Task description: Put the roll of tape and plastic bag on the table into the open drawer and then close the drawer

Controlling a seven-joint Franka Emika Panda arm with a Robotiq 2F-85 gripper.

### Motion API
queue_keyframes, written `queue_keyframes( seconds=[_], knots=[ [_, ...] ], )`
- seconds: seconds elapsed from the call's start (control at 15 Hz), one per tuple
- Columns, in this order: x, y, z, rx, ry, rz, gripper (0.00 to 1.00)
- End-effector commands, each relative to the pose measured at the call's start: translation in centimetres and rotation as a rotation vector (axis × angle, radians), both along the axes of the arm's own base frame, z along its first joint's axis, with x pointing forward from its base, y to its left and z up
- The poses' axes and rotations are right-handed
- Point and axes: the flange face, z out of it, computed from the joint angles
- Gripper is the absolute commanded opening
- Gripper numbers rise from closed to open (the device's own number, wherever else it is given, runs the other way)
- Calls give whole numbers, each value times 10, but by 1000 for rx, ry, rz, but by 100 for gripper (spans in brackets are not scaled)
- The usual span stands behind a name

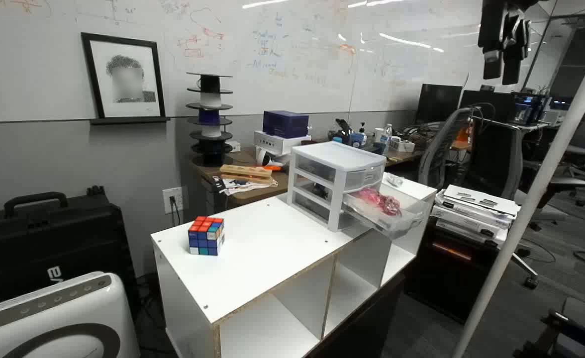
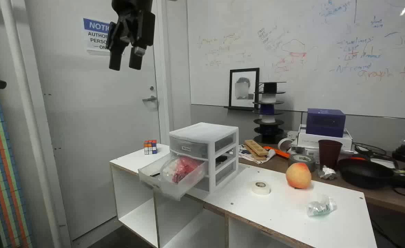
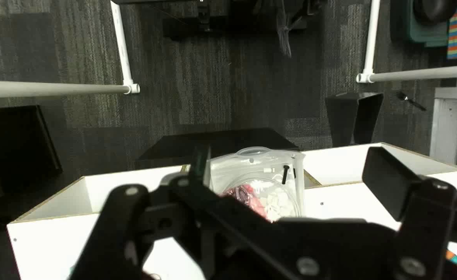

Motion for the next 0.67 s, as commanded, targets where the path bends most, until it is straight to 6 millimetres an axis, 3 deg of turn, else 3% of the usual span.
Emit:
queue_keyframes(
  seconds=[0.0, 0.6],
  knots=[
    [1, 0, 2, 0, -3, 0, 100],
    [0, 0, 6, -1, -13, 0, 100]
  ],
)
